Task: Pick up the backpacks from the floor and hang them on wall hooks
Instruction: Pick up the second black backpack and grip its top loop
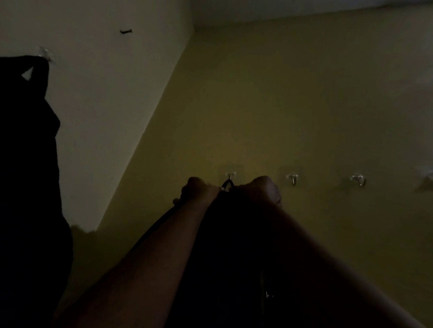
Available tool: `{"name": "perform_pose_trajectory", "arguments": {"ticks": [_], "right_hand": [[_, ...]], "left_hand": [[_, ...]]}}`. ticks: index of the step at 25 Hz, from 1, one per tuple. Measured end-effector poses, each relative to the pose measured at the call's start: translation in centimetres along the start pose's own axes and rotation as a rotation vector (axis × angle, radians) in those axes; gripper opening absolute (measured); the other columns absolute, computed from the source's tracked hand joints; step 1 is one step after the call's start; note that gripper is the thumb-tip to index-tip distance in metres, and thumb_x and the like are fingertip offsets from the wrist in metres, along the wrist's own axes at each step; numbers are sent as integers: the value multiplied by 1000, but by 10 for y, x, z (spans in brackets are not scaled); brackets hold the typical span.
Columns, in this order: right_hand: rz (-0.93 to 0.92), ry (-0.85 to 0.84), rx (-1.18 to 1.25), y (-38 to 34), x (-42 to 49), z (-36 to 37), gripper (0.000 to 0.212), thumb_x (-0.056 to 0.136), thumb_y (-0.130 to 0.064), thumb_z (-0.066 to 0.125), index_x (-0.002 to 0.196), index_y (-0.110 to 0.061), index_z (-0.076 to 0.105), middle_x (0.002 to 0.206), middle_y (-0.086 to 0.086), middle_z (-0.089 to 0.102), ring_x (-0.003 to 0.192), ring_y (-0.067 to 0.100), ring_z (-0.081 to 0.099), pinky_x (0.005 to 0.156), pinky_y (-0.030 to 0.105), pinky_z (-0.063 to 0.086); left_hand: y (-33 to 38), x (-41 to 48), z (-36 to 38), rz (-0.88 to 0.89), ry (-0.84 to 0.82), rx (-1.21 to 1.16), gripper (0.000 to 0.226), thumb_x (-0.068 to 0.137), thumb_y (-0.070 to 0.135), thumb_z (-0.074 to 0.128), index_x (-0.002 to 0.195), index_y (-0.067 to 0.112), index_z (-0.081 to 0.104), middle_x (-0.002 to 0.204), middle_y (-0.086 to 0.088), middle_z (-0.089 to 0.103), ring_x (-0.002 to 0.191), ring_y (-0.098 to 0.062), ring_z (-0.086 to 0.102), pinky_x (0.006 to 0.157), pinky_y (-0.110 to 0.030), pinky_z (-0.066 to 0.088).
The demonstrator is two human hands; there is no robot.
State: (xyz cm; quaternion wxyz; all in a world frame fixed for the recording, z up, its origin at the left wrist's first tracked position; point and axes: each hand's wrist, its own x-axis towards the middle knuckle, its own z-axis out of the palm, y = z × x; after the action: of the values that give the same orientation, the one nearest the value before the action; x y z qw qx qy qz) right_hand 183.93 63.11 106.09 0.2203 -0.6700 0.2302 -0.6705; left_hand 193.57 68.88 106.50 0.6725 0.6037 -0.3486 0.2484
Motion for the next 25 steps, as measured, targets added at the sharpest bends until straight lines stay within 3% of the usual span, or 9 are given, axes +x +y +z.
{"name": "perform_pose_trajectory", "arguments": {"ticks": [4,7,10,12,15,19,23,25], "right_hand": [[-20,-21,-14,4,-14,-2,42,79,-34,67,108,-4,65,121,16,63,114,30,59,90,30,47],[-157,-147,-88,6,-27,-9,39,91,-32,49,112,-3,63,122,16,63,114,31,57,86,30,44],[-317,-181,1,19,-47,-21,35,96,-25,43,112,-3,65,120,16,66,112,29,59,77,27,39],[-348,-173,93,30,-61,-36,34,95,-27,46,119,-8,63,124,12,65,115,24,59,84,25,41],[-231,-231,278,44,-87,-60,39,94,-31,50,127,-11,57,131,8,61,121,23,56,97,28,42],[-56,-310,459,73,-157,-103,40,95,-32,50,128,-10,56,128,8,61,119,21,56,90,24,41],[199,-415,524,102,-257,-148,46,94,-40,47,131,-12,53,127,1,57,121,18,52,101,33,42],[352,-410,522,111,-320,-178,47,91,-47,48,126,-16,57,130,2,58,117,19,56,99,36,46]], "left_hand": [[-10,-16,-9,144,-26,-17,26,77,36,69,98,21,73,112,-4,71,109,-24,62,101,-36,45],[-11,-33,-24,173,-75,-121,32,84,34,62,110,17,69,119,-5,68,111,-22,61,90,-22,45],[-10,-64,-35,193,-110,-159,38,89,34,56,123,18,60,128,-5,62,114,-22,59,85,-22,45],[-11,-87,-42,185,-128,-237,42,89,34,56,128,19,55,133,-6,58,118,-23,56,92,-27,46],[-16,-129,-51,97,-205,-301,43,90,32,54,131,17,52,137,-9,53,124,-24,51,100,-31,44],[-25,-216,-67,-44,-251,-357,44,93,30,49,133,12,49,140,-9,49,129,-22,46,92,-24,37],[-31,-313,-98,-176,-353,-450,45,96,28,44,136,8,43,143,-9,46,131,-22,43,93,-23,34],[-33,-371,-119,-267,-419,-479,45,96,29,42,136,9,43,142,-9,46,131,-23,43,96,-25,35]]}}
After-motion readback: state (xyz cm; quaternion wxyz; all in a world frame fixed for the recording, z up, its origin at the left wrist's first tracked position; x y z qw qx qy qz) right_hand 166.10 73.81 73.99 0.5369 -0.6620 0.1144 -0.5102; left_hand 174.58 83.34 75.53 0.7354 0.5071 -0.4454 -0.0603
